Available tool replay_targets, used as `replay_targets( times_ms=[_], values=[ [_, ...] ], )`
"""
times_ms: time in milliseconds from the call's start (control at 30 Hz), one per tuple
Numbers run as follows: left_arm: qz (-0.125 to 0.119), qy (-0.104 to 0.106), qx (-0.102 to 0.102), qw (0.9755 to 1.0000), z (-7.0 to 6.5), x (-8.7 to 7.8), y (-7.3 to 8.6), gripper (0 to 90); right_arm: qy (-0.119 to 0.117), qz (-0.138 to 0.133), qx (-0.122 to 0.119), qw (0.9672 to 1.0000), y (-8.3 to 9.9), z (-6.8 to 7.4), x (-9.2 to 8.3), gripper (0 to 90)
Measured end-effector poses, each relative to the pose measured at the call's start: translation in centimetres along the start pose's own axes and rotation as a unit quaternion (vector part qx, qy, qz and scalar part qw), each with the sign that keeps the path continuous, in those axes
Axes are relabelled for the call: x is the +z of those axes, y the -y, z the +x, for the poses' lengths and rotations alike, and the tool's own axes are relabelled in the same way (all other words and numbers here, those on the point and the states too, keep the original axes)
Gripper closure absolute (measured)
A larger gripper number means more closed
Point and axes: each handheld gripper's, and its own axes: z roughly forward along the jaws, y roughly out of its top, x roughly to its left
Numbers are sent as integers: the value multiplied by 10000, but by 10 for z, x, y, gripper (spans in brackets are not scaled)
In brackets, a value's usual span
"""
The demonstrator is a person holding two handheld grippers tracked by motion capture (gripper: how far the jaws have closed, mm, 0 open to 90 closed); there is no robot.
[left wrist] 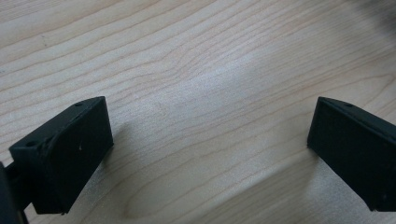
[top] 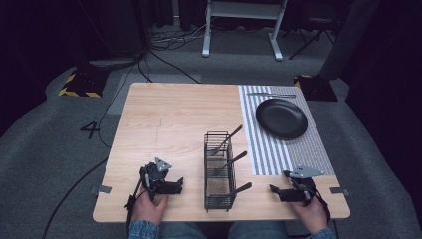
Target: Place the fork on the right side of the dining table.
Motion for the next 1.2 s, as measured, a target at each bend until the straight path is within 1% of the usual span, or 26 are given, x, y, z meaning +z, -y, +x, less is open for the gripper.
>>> replay_targets(
  times_ms=[33,133,167,233,333,367,467,500,533,600,667,733,800,833,867,933,967,1000,1067,1100,1200],
  values=[
    [0,0,-1,10000,0,0,0,2,0,0,0,10000,0,0,0,187],
    [-1,-1,-2,10000,0,0,0,1,-38,-39,-30,10000,1,1,-2,246],
    [0,-3,-5,10000,0,0,0,1,-38,-39,-30,10000,1,1,-2,246],
    [-7,-9,-10,10000,0,0,0,1,-18,-66,-5,10000,2,2,-4,320],
    [-3,-15,-9,10000,0,0,-1,2,40,14,74,10000,2,2,-8,359],
    [-3,-15,-11,10000,0,0,-1,2,-8,113,115,9999,1,2,-10,386],
    [-5,-16,-12,10000,0,1,-1,1,-77,136,157,9998,-1,4,-13,389],
    [-8,-15,-14,10000,0,1,-1,1,-133,127,174,9997,-3,6,-17,407],
    [-8,-15,-14,10000,0,1,-1,1,-133,127,174,9997,-3,6,-17,407],
    [-5,-12,-17,10000,0,1,-1,1,-171,211,158,9995,-8,8,-21,426],
    [-7,-11,-15,10000,0,1,-1,1,-140,273,120,9995,-13,9,-26,440],
    [-6,-12,-17,10000,0,1,-1,2,-182,267,127,9994,-17,10,-32,442],
    [-8,-10,-18,10000,0,1,-1,2,-311,223,181,9991,-23,13,-42,451],
    [-4,-12,-16,10000,0,1,-1,2,-311,223,181,9991,-23,13,-42,451],
    [-4,-11,-16,10000,0,1,-1,2,-401,168,244,9988,-27,15,-49,462],
    [-3,-10,-12,10000,0,1,-1,1,-479,118,286,9984,-32,19,-56,474],
    [-3,-10,-12,10000,0,1,-1,2,-479,118,286,9984,-32,19,-56,474],
    [7,-11,-6,10000,0,1,-1,1,-564,33,255,9981,-38,24,-62,476],
    [7,-17,-2,10000,0,1,-2,2,-609,10,238,9979,-42,27,-65,476],
    [6,-12,-8,10000,0,1,-1,1,-691,-45,184,9974,-49,32,-71,476],
    [7,-15,-4,10000,0,1,-1,2,-808,-123,63,9966,-59,41,-78,476]
  ],
)
